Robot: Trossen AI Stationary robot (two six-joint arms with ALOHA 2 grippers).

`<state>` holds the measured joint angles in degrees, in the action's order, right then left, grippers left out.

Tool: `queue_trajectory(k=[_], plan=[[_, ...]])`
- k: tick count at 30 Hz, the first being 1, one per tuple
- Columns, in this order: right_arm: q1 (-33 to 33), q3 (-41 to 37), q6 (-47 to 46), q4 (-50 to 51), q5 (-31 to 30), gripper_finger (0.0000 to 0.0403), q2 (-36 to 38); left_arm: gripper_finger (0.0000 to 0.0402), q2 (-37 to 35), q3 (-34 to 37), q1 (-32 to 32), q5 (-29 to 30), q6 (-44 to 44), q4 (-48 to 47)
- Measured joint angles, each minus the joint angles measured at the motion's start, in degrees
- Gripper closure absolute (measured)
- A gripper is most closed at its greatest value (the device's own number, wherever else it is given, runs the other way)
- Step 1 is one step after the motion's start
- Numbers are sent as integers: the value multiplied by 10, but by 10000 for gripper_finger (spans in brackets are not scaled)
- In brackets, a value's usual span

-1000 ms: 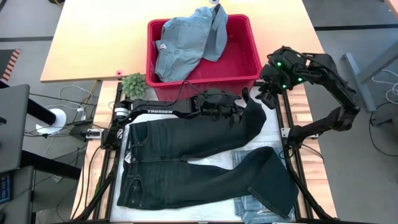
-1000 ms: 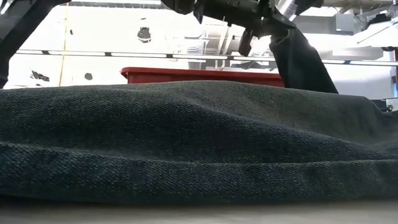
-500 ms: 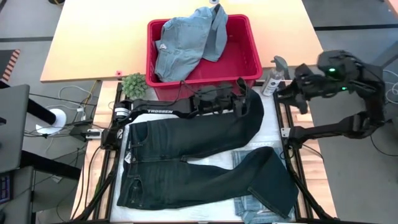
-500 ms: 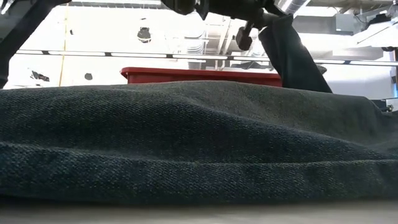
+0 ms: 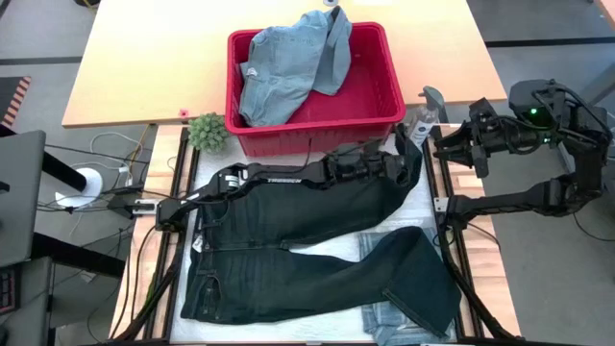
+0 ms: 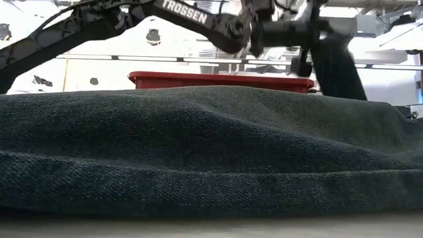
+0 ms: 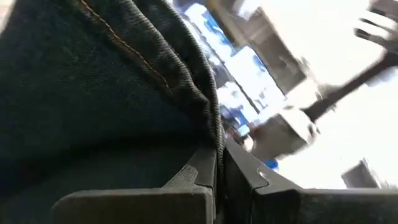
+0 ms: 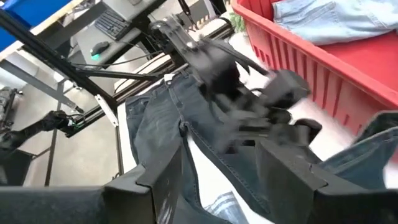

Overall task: Fold Laundry from Bin
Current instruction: Fold the blue denim pants

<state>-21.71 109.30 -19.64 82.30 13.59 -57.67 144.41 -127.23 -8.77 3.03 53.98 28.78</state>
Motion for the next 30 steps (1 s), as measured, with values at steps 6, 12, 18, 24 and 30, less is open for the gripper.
queue_trajectory(k=[6,12,18,24,30], plan=[[4,0,6,3,-1,178,4,399,24,11,-2,22,37,-31],[7,-44,-12,71,-183,178,6,353,27,9,5,47,-23,39],[29,-217,-137,53,-242,178,14,308,29,9,-4,54,4,46],[145,-355,-284,30,-236,178,43,295,29,9,-11,37,67,38],[257,-407,-431,-46,-333,178,53,295,29,9,-7,44,95,37]])
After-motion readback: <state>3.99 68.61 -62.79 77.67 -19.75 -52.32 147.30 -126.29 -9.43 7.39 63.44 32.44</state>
